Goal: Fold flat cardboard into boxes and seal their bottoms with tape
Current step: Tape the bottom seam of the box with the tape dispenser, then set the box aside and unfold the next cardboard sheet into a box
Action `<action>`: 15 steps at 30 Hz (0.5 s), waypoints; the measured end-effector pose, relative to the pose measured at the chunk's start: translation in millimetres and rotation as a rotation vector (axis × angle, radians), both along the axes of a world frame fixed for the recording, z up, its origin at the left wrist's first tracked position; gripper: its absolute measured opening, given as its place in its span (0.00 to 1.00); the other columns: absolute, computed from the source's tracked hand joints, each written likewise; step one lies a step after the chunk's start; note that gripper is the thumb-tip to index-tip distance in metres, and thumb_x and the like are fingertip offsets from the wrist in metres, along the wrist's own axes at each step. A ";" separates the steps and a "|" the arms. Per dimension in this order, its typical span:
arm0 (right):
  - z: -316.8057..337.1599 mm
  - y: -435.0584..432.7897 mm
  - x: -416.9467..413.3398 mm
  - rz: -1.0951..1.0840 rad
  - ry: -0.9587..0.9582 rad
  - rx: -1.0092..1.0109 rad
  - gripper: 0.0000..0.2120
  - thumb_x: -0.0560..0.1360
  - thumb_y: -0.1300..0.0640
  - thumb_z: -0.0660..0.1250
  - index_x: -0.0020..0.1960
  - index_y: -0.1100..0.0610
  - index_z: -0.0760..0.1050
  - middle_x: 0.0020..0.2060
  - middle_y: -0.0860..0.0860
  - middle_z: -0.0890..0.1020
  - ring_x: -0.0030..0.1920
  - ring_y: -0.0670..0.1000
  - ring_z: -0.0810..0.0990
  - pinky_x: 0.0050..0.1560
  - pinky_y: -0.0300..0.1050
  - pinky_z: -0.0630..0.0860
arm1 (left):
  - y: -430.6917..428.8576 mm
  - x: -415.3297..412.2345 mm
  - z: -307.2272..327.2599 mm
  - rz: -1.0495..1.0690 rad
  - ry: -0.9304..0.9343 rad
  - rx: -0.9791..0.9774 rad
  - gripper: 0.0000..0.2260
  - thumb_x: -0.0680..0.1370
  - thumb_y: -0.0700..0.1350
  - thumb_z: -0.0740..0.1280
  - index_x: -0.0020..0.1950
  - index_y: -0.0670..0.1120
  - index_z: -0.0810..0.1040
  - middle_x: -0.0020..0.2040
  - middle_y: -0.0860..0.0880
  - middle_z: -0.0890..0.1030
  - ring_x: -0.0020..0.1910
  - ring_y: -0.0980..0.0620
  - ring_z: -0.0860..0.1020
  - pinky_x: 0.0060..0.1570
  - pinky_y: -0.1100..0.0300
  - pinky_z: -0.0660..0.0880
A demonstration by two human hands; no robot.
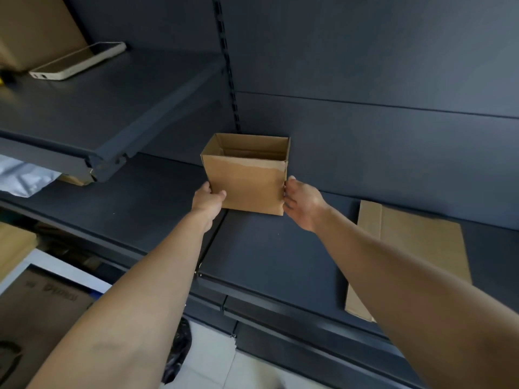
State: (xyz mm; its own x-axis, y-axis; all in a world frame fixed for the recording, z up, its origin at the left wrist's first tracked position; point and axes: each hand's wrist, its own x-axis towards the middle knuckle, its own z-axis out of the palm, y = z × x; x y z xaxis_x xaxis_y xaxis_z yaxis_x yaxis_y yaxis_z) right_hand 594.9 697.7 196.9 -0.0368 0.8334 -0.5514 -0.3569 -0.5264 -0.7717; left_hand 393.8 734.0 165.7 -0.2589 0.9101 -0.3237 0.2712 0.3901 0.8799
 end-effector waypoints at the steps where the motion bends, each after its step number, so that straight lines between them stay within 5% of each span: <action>1: 0.6 -0.5 -1.0 0.007 -0.002 0.004 0.23 0.83 0.51 0.55 0.75 0.59 0.61 0.73 0.50 0.66 0.73 0.49 0.64 0.74 0.48 0.60 | -1.0 -0.9 1.6 -0.001 0.007 -0.007 0.21 0.80 0.41 0.63 0.72 0.46 0.67 0.70 0.48 0.71 0.66 0.48 0.72 0.69 0.52 0.67; 4: 6.9 -7.3 3.2 -0.011 -0.030 0.008 0.22 0.83 0.52 0.56 0.74 0.59 0.63 0.69 0.46 0.69 0.70 0.46 0.67 0.71 0.44 0.64 | -9.1 -0.8 8.7 0.063 0.029 -0.056 0.21 0.80 0.41 0.63 0.72 0.41 0.65 0.69 0.44 0.71 0.67 0.45 0.71 0.67 0.53 0.68; 6: 12.5 -14.3 15.9 -0.019 -0.082 0.012 0.24 0.82 0.51 0.57 0.75 0.59 0.61 0.73 0.50 0.66 0.73 0.50 0.63 0.73 0.47 0.62 | -20.2 6.9 16.8 0.120 0.088 -0.051 0.04 0.79 0.38 0.62 0.51 0.42 0.75 0.51 0.44 0.78 0.55 0.44 0.76 0.54 0.57 0.73; 7: 14.7 -18.3 24.6 -0.020 -0.125 0.007 0.24 0.82 0.51 0.57 0.75 0.60 0.61 0.74 0.52 0.65 0.74 0.51 0.63 0.74 0.48 0.61 | -25.3 12.8 19.6 0.141 0.116 -0.025 0.05 0.78 0.37 0.60 0.45 0.43 0.75 0.46 0.44 0.78 0.51 0.44 0.77 0.48 0.57 0.74; 10: 24.2 -36.6 55.7 -0.059 -0.362 -0.002 0.24 0.81 0.51 0.58 0.71 0.65 0.66 0.69 0.58 0.71 0.70 0.56 0.69 0.68 0.49 0.67 | -44.5 46.8 30.3 0.028 0.180 -0.014 0.08 0.77 0.37 0.58 0.51 0.44 0.76 0.51 0.43 0.80 0.53 0.43 0.79 0.50 0.55 0.77; 13: 25.9 -64.8 96.1 -0.142 -0.653 -0.029 0.19 0.80 0.54 0.60 0.65 0.66 0.73 0.63 0.60 0.77 0.63 0.61 0.75 0.57 0.51 0.74 | -63.9 104.1 38.8 -0.224 0.110 -0.020 0.07 0.79 0.37 0.59 0.45 0.45 0.75 0.48 0.46 0.79 0.49 0.46 0.80 0.56 0.52 0.78; 15: 24.0 -83.6 127.7 -0.194 -0.755 -0.083 0.17 0.80 0.57 0.60 0.64 0.66 0.73 0.60 0.60 0.78 0.60 0.62 0.76 0.54 0.53 0.75 | -78.5 142.0 40.0 -0.374 0.072 -0.049 0.06 0.79 0.37 0.60 0.52 0.42 0.76 0.51 0.46 0.77 0.47 0.48 0.79 0.56 0.52 0.77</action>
State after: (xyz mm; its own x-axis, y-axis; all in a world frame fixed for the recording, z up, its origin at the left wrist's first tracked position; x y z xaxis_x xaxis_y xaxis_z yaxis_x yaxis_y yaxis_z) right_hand 722.6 614.1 220.9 0.5146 0.7419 -0.4297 0.1577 -0.5746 -0.8031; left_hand 535.7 655.4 205.6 0.0643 0.9300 -0.3618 0.4631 0.2933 0.8363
